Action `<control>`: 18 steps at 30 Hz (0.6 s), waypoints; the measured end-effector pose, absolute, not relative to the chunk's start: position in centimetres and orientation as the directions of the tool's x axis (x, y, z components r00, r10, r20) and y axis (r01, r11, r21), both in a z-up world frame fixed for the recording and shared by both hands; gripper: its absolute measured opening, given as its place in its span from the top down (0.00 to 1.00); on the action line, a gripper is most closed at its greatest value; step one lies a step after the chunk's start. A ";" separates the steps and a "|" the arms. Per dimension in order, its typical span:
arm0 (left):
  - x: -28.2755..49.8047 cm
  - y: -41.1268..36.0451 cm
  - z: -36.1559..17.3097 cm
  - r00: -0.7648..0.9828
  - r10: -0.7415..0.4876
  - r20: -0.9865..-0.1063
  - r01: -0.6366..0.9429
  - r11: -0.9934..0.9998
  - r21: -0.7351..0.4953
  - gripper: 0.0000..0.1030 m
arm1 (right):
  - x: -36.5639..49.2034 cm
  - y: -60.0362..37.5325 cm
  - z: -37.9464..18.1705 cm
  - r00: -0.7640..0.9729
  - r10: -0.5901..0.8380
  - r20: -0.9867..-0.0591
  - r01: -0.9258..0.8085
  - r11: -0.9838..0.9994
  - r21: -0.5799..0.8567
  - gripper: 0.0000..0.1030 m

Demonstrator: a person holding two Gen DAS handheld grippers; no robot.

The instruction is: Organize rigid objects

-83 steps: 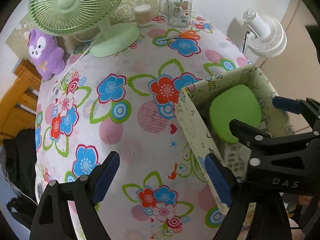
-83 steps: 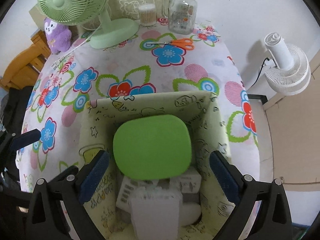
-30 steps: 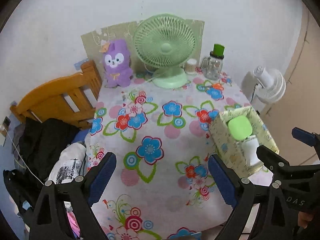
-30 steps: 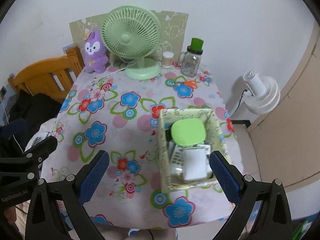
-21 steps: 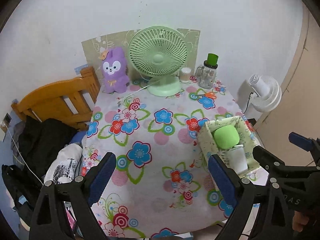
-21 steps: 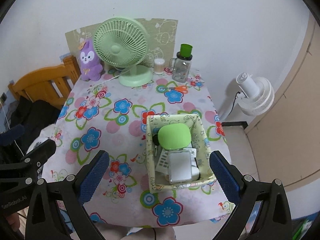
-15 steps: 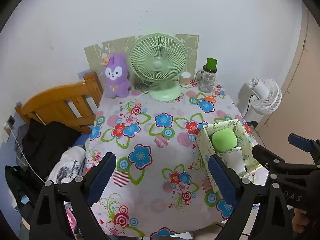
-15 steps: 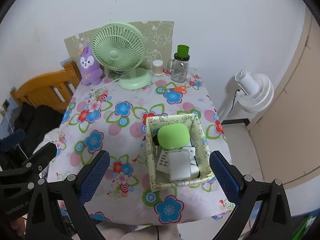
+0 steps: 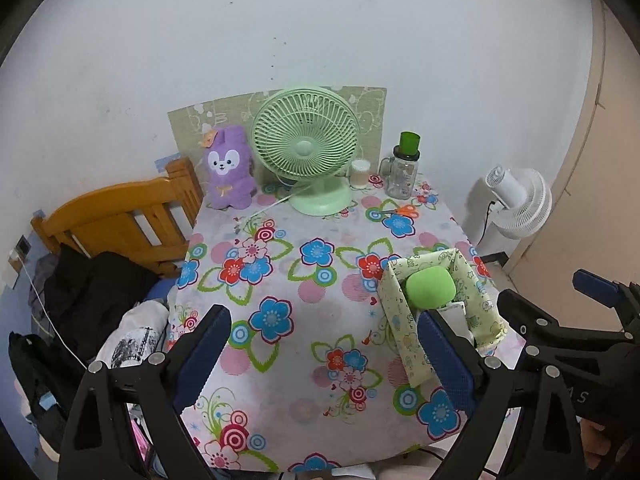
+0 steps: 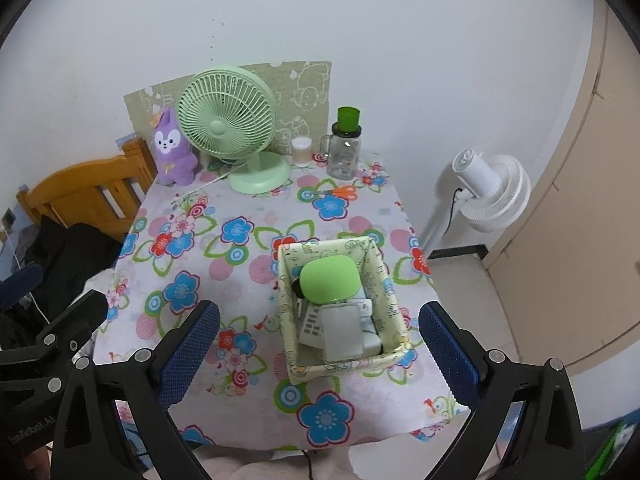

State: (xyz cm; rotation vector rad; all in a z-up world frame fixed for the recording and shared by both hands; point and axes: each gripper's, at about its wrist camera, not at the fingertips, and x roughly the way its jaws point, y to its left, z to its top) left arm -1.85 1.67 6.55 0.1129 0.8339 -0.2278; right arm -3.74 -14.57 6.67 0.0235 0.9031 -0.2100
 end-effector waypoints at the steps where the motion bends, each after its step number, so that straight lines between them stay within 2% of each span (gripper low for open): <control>1: -1.9 1.7 6.5 0.649 -0.155 -0.744 0.240 0.971 0.007 0.06 | -3.8 -14.6 6.7 0.600 -0.173 -0.781 0.191 0.979 -0.070 0.02; 18: -1.6 1.8 6.3 0.650 -0.153 -0.744 0.221 0.975 -0.008 0.04 | -3.6 -14.5 6.7 0.593 -0.183 -0.784 0.197 0.977 -0.079 0.02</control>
